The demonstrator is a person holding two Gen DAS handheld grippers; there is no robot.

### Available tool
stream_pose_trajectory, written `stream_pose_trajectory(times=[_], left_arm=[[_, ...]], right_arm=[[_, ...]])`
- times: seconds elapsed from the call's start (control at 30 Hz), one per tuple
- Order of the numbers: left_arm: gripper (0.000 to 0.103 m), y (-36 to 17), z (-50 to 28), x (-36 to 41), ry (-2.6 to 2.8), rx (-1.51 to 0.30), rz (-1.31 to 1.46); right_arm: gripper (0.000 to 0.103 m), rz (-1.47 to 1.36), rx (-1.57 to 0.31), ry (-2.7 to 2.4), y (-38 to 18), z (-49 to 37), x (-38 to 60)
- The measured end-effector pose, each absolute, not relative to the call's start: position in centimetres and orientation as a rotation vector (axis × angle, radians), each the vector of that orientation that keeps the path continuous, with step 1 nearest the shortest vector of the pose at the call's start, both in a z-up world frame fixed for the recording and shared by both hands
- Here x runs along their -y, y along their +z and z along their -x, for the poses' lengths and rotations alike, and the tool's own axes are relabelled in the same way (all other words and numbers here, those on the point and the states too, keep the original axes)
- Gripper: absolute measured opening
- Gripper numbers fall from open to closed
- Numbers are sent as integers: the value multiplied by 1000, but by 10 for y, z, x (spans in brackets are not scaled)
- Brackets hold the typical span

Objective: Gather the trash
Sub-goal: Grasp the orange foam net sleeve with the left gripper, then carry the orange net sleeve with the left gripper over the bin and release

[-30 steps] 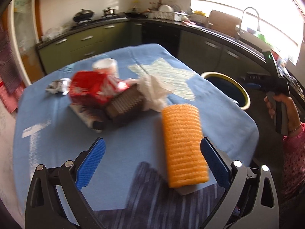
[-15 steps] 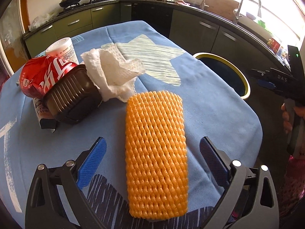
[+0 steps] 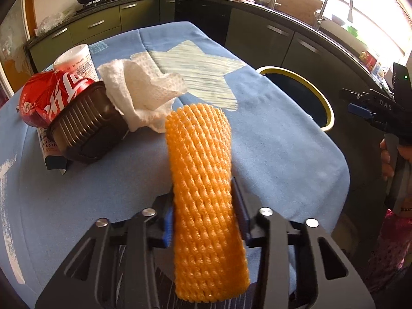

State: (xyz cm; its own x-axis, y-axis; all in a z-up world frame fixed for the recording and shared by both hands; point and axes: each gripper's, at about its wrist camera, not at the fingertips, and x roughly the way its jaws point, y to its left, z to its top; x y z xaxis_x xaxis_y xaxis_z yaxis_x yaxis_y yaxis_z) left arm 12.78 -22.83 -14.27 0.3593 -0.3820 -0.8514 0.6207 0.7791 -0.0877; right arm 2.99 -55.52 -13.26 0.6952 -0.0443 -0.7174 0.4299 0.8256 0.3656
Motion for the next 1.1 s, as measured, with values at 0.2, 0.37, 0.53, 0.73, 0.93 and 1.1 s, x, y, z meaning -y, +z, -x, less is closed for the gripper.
stream_pose_trajectory(times=[0.2,0.37,0.53,0.73,0.93,1.1], left_arm=[[16,-118,-121,224,-695,-945,-247],[15,-94,-112,229,-758,-896,-252],[15,-72,-106,260,-849,-862,-303],[15,-57,-112,336,-968,-858,-362],[16,-65,-140,431,-1015,-914,-386],[21,-91,-170,488,-933,-968,-361]], right_arm=[[72,-556,-748,-281,-131,-27,557],[72,-557,-746,-282,-130,-26,558],[72,-557,-722,-303,-126,-18,562],[72,-565,-691,-354,-124,0,576],[72,-607,-679,-403,-132,18,597],[72,-636,-676,-424,-139,29,609]])
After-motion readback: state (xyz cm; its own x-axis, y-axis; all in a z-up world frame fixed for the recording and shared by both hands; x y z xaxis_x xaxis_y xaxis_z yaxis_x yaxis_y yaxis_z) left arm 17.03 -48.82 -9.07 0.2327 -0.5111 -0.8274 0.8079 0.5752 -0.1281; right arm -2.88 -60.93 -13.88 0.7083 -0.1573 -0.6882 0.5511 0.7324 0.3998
